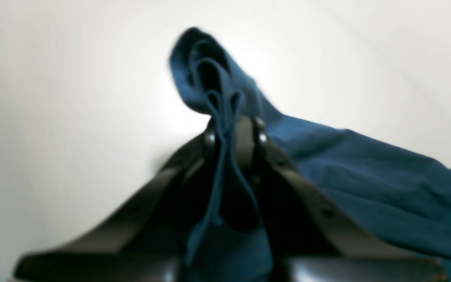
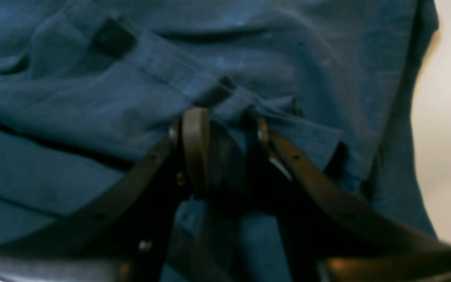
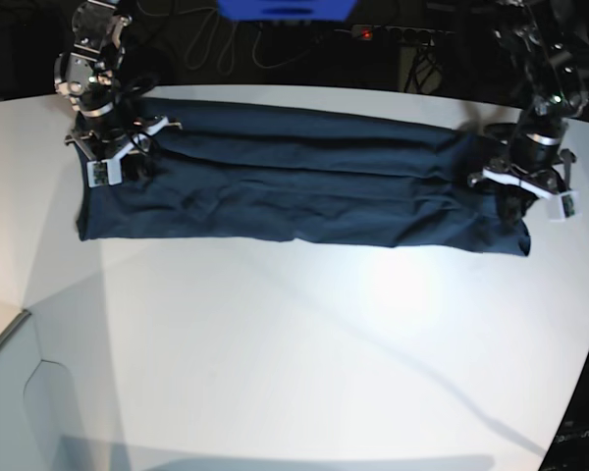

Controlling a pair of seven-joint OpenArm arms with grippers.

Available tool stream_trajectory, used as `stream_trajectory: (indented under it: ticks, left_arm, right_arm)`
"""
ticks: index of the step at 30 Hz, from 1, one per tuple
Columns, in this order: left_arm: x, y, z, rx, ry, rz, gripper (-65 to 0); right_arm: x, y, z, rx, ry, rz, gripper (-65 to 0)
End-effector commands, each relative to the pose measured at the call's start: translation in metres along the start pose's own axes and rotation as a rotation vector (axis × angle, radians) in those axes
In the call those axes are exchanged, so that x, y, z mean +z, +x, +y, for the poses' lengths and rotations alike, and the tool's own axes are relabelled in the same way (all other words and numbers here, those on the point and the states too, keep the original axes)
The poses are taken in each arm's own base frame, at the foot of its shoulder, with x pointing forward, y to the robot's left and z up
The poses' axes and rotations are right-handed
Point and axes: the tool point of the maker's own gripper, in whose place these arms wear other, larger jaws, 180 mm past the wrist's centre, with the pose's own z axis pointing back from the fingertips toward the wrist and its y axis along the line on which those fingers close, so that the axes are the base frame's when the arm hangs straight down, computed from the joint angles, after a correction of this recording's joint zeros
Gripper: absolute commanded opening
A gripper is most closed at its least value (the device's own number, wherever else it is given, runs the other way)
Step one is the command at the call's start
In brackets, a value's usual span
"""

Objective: Layout the t-shirt on the table in an organized manner, then fold the t-shirt properly
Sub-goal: 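Carry the strip end with the left gripper toward the right gripper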

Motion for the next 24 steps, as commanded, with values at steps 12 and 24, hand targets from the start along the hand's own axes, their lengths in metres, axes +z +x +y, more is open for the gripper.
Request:
stream_trajectory:
  ticks: [12, 24]
  left_arm:
    - [-0.003, -0.008, -0.118, -0.118, -0.163, -0.013, -65.0]
    - [0.009, -0.044, -0.2, -0.179, -0.38, 0.065, -65.0]
  right_arm:
    - [0.0, 0.011, -0.002, 0.002, -0.002, -0.034, -48.3]
    - [0.0, 0.01, -0.001, 0.002, -0.001, -0.03, -48.3]
